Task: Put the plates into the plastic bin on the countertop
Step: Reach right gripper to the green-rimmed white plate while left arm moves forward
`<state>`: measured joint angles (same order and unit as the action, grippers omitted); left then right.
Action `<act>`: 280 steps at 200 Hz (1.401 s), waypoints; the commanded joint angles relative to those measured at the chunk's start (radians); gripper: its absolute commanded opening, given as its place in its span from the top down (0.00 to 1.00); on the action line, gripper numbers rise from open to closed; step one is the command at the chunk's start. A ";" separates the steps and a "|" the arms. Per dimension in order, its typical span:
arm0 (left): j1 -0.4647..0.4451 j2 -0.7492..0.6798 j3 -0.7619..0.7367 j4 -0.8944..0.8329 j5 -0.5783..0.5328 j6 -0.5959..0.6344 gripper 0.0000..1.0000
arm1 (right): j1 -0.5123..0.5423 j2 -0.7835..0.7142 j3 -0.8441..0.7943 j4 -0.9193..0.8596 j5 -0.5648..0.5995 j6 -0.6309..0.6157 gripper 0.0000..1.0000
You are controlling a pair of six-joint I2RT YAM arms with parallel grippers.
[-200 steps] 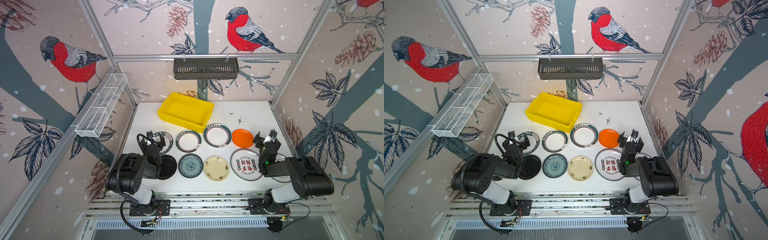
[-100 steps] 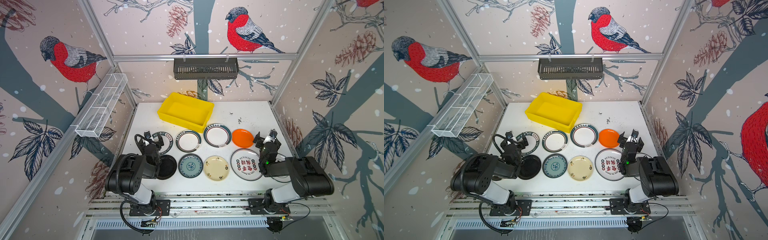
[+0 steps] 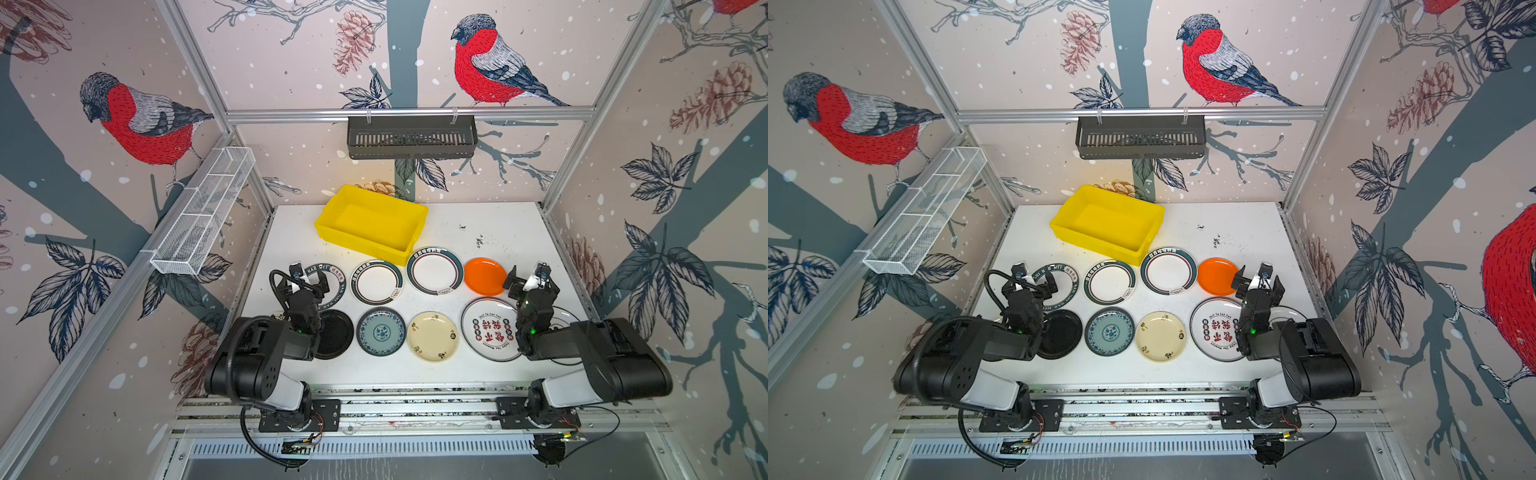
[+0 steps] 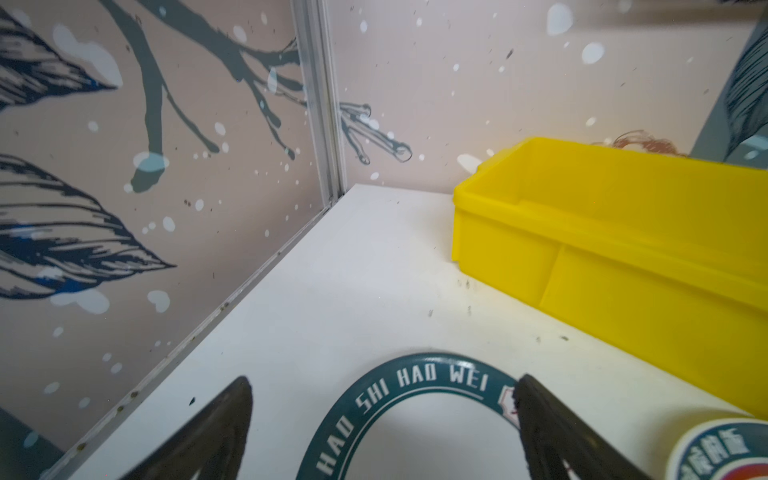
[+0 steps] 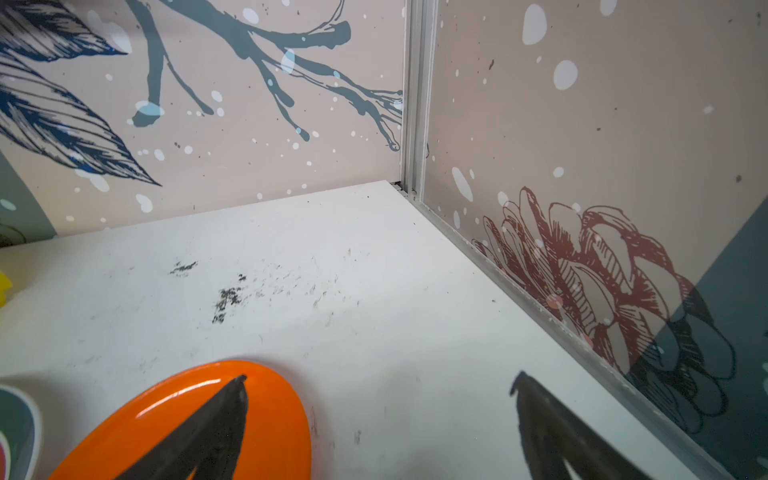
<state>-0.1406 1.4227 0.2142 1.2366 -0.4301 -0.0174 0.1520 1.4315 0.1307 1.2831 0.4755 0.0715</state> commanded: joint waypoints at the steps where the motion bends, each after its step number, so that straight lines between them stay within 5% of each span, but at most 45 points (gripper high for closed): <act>1: -0.019 -0.116 0.084 -0.286 -0.088 -0.043 0.03 | 0.092 -0.107 0.039 -0.025 0.072 -0.147 0.00; 18: -0.037 -0.189 0.138 -0.462 -0.092 -0.135 0.02 | 0.148 -0.234 0.186 -0.381 0.102 -0.031 0.00; 52: -0.178 -0.260 0.275 -0.779 -0.327 -0.187 0.02 | 0.133 -0.376 0.359 -0.826 -0.198 0.234 0.01; 75: -0.221 -0.267 0.374 -0.978 -0.306 -0.274 0.02 | 0.107 -0.360 0.453 -1.026 -0.448 0.319 0.01; 101: -0.271 -0.250 0.452 -1.138 -0.202 -0.377 0.02 | 0.096 -0.303 0.509 -1.155 -0.664 0.383 0.01; 141: -0.290 -0.237 0.467 -1.213 -0.037 -0.479 0.02 | 0.108 -0.210 0.465 -1.105 -0.913 0.522 0.02; 178: -0.303 -0.263 0.424 -1.158 0.009 -0.464 0.02 | 0.158 -0.185 0.371 -0.957 -0.938 0.678 0.06; 280: -0.309 -0.349 0.416 -1.144 0.040 -0.439 0.02 | 0.256 -0.084 0.387 -0.997 -0.829 0.783 0.16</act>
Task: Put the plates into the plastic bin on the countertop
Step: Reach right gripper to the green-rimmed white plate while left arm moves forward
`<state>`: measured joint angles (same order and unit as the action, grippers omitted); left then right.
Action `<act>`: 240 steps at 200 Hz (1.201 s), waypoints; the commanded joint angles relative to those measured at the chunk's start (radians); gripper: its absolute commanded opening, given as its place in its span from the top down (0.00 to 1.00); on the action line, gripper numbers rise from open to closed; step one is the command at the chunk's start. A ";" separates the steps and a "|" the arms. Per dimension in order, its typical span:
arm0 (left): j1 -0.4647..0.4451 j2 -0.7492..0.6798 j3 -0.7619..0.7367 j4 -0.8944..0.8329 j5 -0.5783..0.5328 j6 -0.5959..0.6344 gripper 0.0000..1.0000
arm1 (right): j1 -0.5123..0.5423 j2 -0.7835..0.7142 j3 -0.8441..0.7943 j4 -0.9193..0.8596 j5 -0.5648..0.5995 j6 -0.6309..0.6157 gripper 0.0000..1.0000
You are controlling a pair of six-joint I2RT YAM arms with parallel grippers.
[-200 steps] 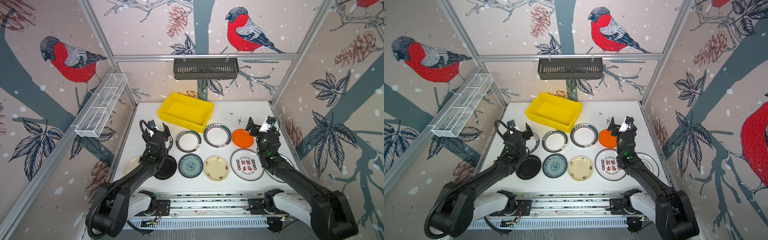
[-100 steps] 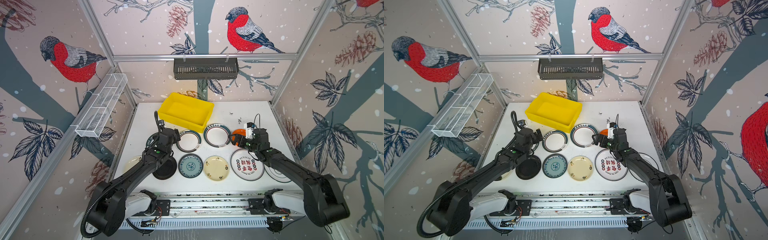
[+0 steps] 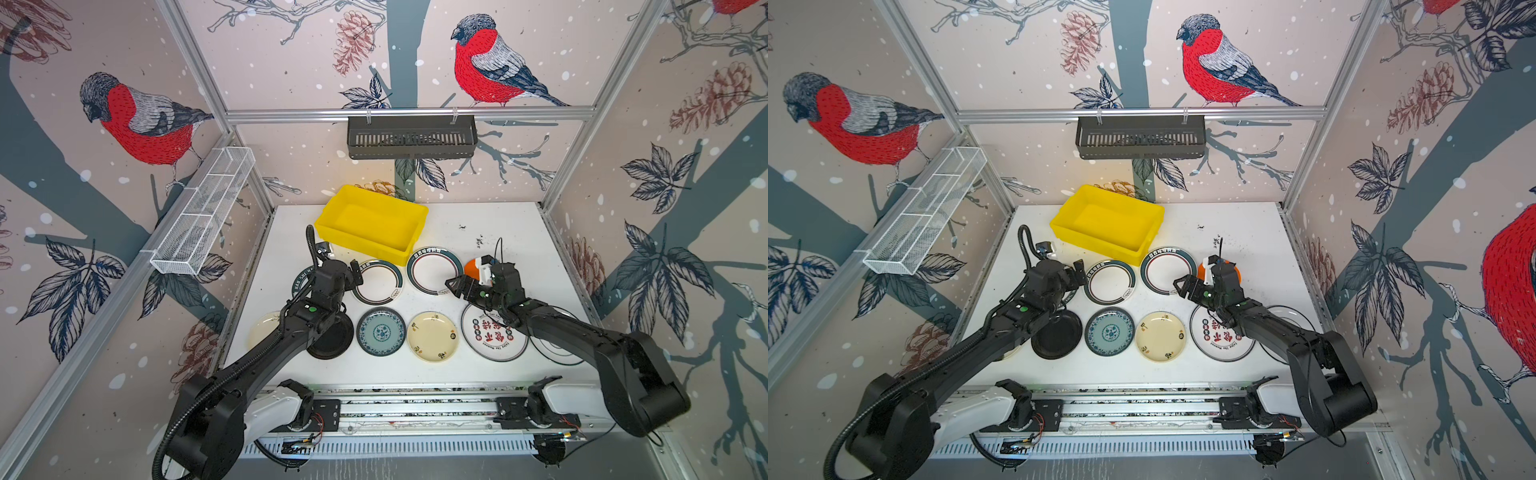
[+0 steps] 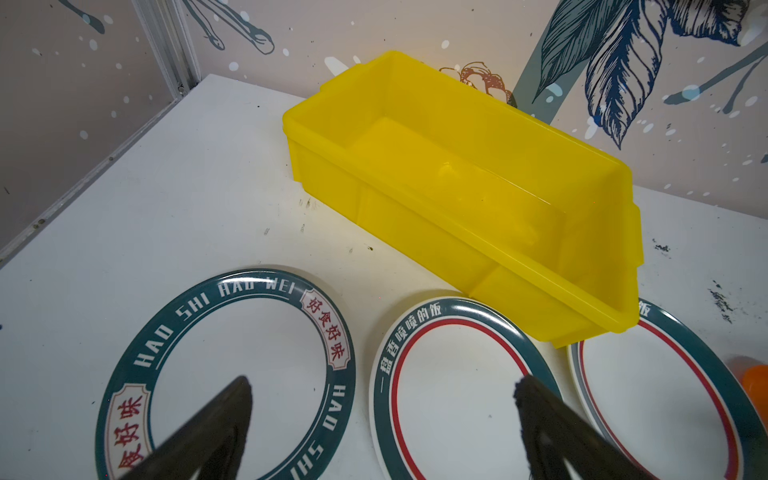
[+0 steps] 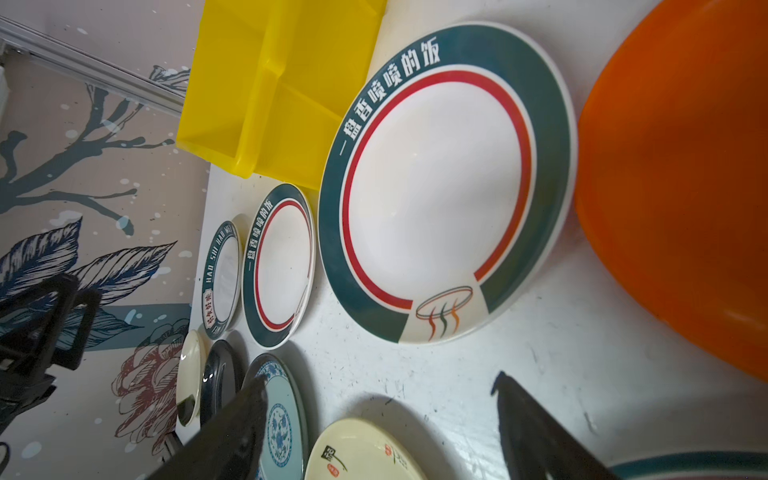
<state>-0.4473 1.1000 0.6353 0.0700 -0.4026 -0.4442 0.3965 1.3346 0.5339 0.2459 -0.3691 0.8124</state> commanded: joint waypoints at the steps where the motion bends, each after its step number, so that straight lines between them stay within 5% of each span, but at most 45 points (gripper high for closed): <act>1: -0.002 -0.027 -0.006 0.022 0.013 -0.012 0.02 | 0.012 0.015 -0.017 0.042 0.016 0.044 0.16; 89: -0.003 -0.097 -0.040 0.001 0.006 -0.013 0.02 | 0.024 0.158 -0.037 0.197 -0.006 0.137 0.44; 143: -0.003 -0.094 -0.028 -0.014 -0.025 0.016 0.02 | 0.028 0.186 -0.058 0.284 0.081 0.179 0.43; 240: -0.002 -0.081 -0.037 -0.005 0.006 0.004 0.03 | 0.019 0.267 -0.077 0.425 0.129 0.232 0.59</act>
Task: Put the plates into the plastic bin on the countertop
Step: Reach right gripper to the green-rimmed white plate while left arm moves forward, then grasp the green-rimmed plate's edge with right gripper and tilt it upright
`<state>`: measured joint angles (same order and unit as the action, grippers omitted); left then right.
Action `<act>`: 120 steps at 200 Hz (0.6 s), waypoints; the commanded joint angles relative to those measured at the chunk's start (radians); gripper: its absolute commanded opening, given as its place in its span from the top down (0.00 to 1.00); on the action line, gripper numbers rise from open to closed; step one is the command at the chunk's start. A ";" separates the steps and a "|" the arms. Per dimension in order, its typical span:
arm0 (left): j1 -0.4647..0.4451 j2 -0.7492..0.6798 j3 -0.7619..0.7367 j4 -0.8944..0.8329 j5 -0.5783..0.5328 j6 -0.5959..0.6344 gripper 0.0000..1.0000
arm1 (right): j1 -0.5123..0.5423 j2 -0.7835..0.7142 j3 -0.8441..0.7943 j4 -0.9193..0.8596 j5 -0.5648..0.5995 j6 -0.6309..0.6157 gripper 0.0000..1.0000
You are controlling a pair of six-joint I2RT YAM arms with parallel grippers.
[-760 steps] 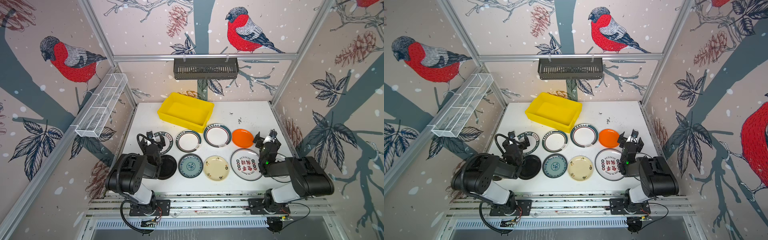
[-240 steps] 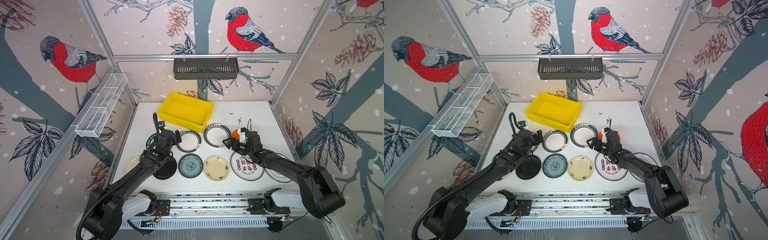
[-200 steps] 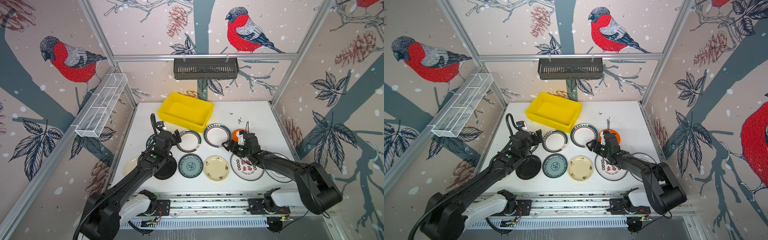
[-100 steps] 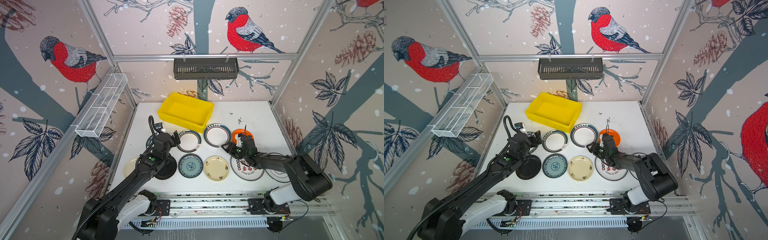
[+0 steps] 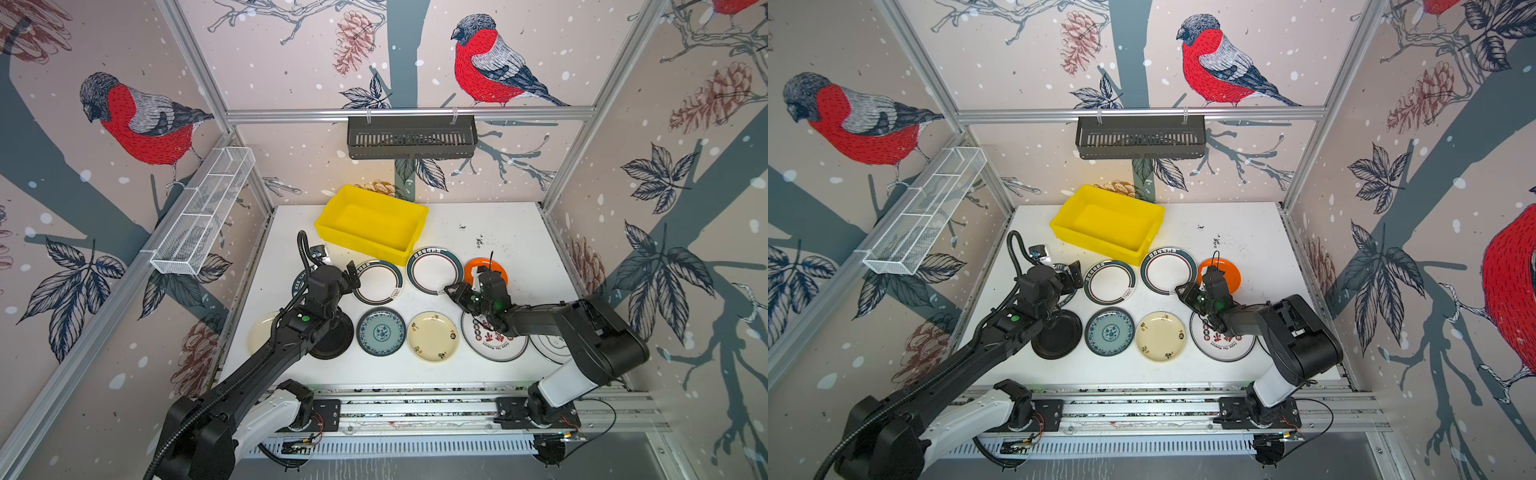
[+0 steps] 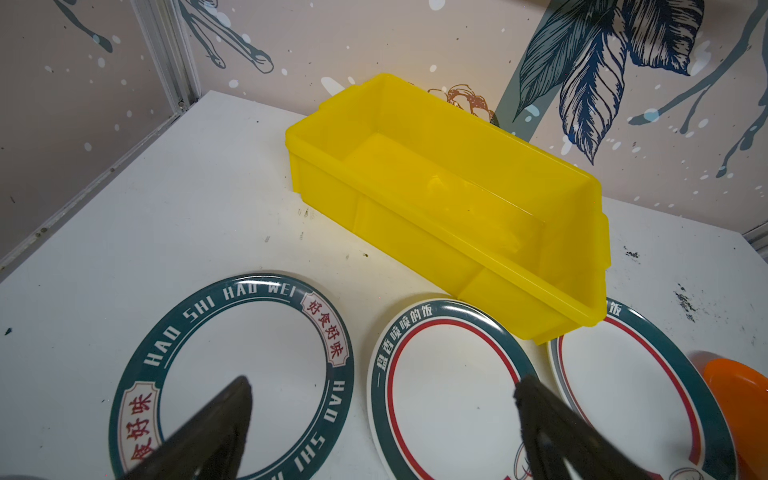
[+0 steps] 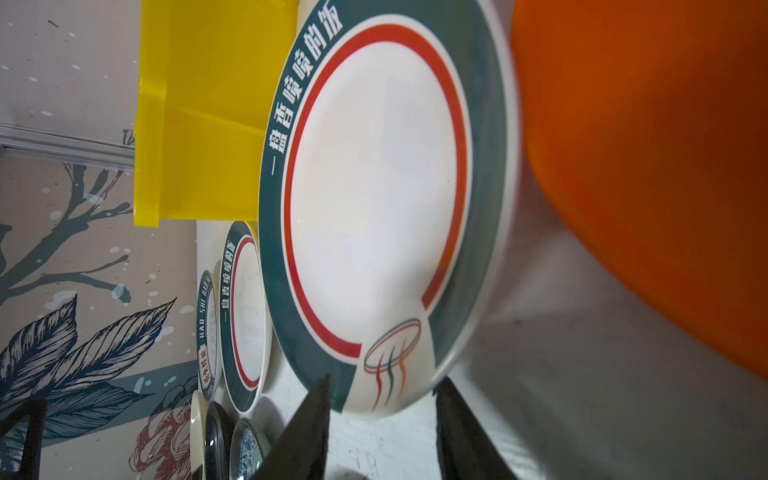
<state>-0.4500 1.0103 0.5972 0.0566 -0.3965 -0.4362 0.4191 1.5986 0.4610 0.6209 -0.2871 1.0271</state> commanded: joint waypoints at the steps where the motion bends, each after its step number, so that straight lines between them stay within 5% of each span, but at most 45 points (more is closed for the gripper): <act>1: 0.000 0.010 0.001 0.008 0.001 -0.003 0.03 | -0.003 0.003 -0.004 0.050 0.048 0.017 0.60; 120: -0.001 0.010 -0.010 0.000 0.020 -0.022 0.02 | -0.006 0.087 0.002 0.109 0.068 0.087 0.71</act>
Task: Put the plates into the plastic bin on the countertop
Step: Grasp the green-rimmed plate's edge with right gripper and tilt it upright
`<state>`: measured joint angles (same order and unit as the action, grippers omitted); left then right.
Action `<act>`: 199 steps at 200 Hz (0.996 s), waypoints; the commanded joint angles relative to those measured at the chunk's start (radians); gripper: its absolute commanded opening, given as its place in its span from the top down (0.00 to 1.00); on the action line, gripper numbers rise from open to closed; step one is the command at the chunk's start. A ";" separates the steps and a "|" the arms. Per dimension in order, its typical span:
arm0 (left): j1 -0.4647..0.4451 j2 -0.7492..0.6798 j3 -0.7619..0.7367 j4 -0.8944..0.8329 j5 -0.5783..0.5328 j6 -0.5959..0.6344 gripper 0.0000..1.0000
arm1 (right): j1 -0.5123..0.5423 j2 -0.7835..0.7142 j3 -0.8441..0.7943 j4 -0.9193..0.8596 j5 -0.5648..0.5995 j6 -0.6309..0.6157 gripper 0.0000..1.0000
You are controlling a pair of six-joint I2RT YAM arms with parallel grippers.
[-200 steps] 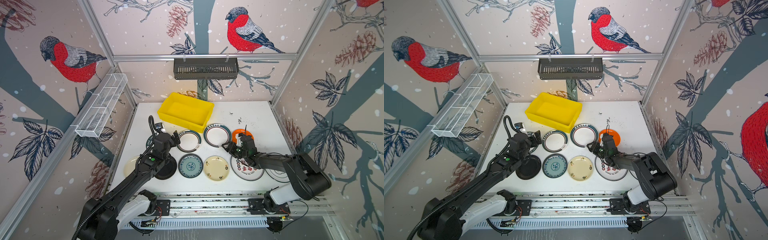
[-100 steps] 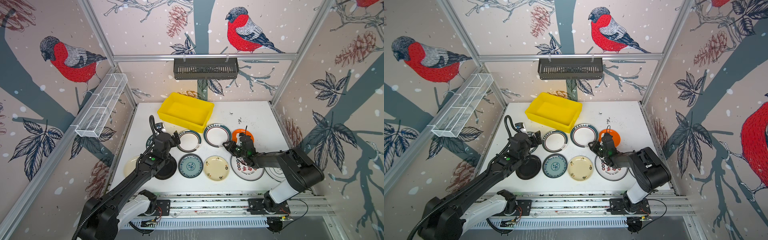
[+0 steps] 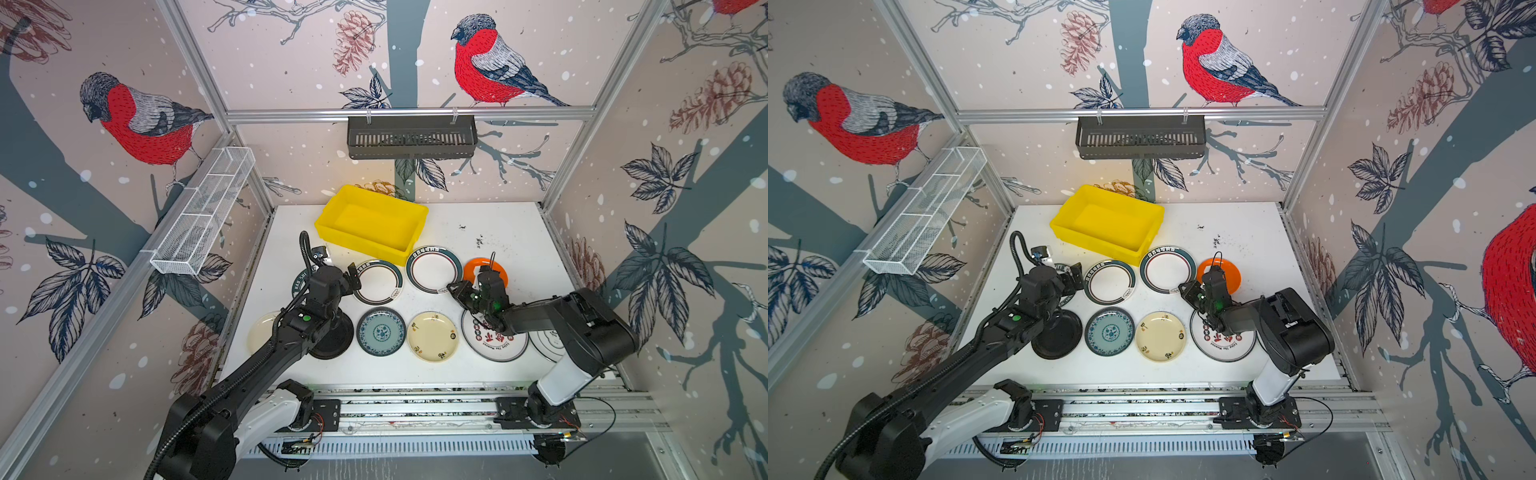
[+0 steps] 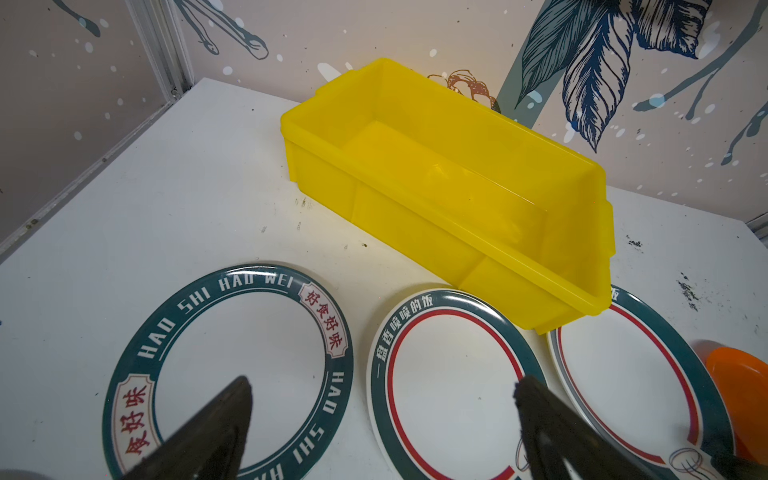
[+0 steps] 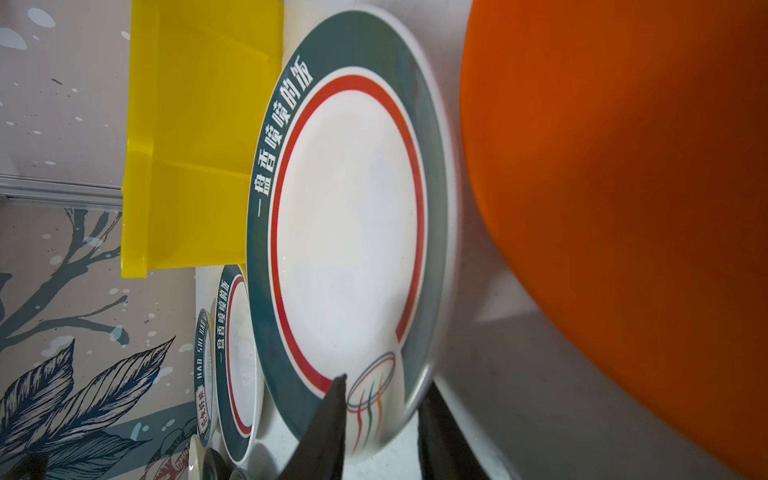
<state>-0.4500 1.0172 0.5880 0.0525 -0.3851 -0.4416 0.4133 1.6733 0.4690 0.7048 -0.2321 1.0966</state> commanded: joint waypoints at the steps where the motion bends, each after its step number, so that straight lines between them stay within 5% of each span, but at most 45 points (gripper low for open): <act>1: 0.000 0.004 -0.001 0.002 0.008 -0.016 0.03 | 0.000 0.012 -0.006 0.025 0.015 0.017 0.71; 43: 0.000 0.012 0.007 -0.006 0.005 -0.020 0.02 | -0.003 0.024 -0.007 0.021 0.025 0.027 0.95; 139: 0.000 0.015 0.013 -0.014 0.012 -0.020 0.02 | -0.014 -0.060 -0.018 -0.011 0.036 0.039 0.98; 199: 0.000 0.028 0.009 0.025 0.058 -0.028 0.02 | -0.010 -0.299 0.005 -0.237 0.237 -0.041 1.00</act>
<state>-0.4500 1.0351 0.5900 0.0467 -0.3557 -0.4553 0.4042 1.4456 0.4614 0.5274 -0.1043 1.0950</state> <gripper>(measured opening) 0.977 0.074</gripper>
